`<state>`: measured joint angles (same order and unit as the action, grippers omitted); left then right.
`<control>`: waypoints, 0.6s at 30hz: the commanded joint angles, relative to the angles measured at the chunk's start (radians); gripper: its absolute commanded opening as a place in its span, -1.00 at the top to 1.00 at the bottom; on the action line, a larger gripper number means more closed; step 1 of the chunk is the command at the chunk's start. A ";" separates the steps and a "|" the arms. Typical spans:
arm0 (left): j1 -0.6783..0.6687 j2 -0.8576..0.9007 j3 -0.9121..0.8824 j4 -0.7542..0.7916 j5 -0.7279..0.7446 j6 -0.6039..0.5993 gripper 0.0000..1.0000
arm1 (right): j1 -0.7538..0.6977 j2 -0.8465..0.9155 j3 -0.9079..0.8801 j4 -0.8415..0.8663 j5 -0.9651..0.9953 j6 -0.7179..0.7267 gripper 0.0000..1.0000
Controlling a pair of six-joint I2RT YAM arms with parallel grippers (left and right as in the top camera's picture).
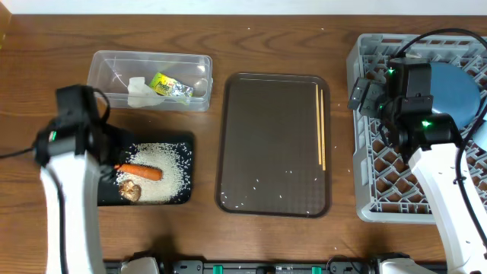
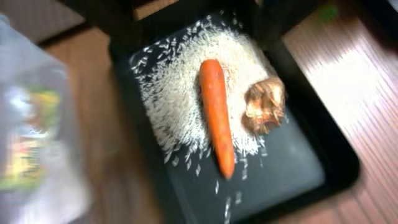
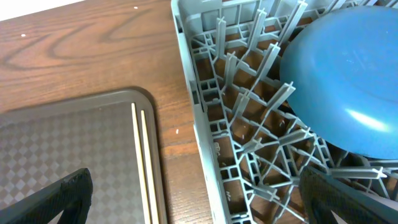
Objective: Sort waste into correct bins and load items into the dishwasher rack
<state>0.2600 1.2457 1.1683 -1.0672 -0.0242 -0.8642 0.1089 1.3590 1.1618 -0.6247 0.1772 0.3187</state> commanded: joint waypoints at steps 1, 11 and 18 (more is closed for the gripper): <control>0.005 -0.115 0.001 -0.005 -0.177 0.006 -0.96 | -0.001 -0.006 0.003 -0.001 0.017 0.002 -0.99; 0.087 -0.253 0.001 -0.021 -0.249 0.006 -0.96 | -0.001 -0.006 0.003 -0.001 0.017 0.002 -0.98; 0.092 -0.237 0.001 -0.028 -0.249 0.006 -0.95 | -0.001 -0.006 0.003 0.004 -0.033 0.032 -0.98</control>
<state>0.3462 1.0008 1.1683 -1.0924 -0.2440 -0.8639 0.1089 1.3590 1.1618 -0.6243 0.1738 0.3222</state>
